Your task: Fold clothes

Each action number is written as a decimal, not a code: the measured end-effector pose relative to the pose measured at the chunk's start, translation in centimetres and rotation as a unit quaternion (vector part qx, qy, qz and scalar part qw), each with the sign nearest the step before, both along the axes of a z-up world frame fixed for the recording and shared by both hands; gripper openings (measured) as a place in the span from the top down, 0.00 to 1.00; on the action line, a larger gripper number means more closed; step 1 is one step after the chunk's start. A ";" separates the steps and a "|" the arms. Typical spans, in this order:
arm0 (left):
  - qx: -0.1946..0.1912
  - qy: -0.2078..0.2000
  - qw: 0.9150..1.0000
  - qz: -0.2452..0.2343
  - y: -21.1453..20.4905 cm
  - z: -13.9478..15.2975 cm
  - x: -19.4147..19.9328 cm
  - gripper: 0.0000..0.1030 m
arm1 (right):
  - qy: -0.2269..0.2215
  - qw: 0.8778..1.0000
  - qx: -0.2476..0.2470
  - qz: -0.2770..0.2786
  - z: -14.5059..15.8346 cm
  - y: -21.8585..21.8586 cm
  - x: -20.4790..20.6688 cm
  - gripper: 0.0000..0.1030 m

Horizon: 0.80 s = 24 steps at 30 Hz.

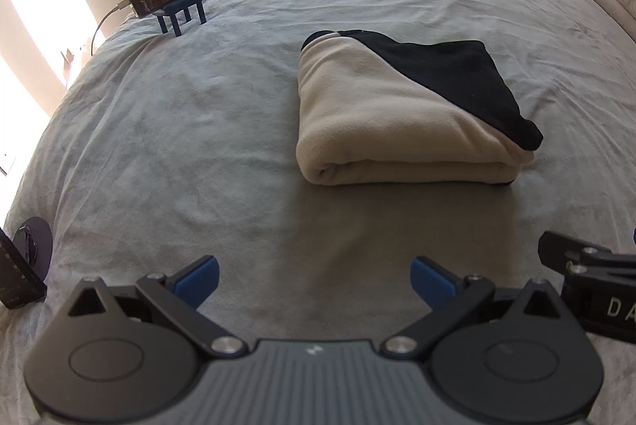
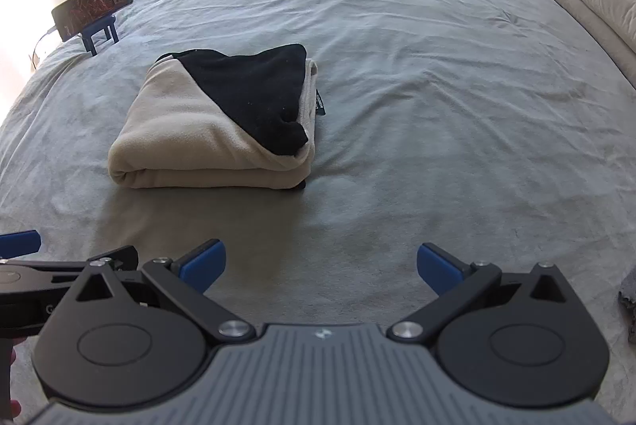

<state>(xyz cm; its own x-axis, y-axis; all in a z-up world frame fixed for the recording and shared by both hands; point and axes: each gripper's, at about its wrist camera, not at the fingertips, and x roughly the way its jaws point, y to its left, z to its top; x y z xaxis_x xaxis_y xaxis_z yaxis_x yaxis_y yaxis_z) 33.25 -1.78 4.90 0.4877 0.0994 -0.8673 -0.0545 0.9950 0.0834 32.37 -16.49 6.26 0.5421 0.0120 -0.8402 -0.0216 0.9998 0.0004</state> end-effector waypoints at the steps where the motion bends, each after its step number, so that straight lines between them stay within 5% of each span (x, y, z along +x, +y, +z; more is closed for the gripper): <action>1: 0.001 0.000 1.000 0.000 0.0 0.0 0.0 0.00 | 0.000 1.000 0.000 0.000 0.0 0.0 0.0 0.00; 16: 0.008 -0.007 1.000 0.002 -0.1 0.3 -0.4 0.00 | -0.003 1.000 0.002 -0.001 0.1 -0.1 -0.3 0.00; 24: 0.019 -0.049 0.999 0.000 -0.3 0.8 -2.5 0.00 | -0.055 0.998 0.008 -0.015 0.4 -0.4 -2.6 0.00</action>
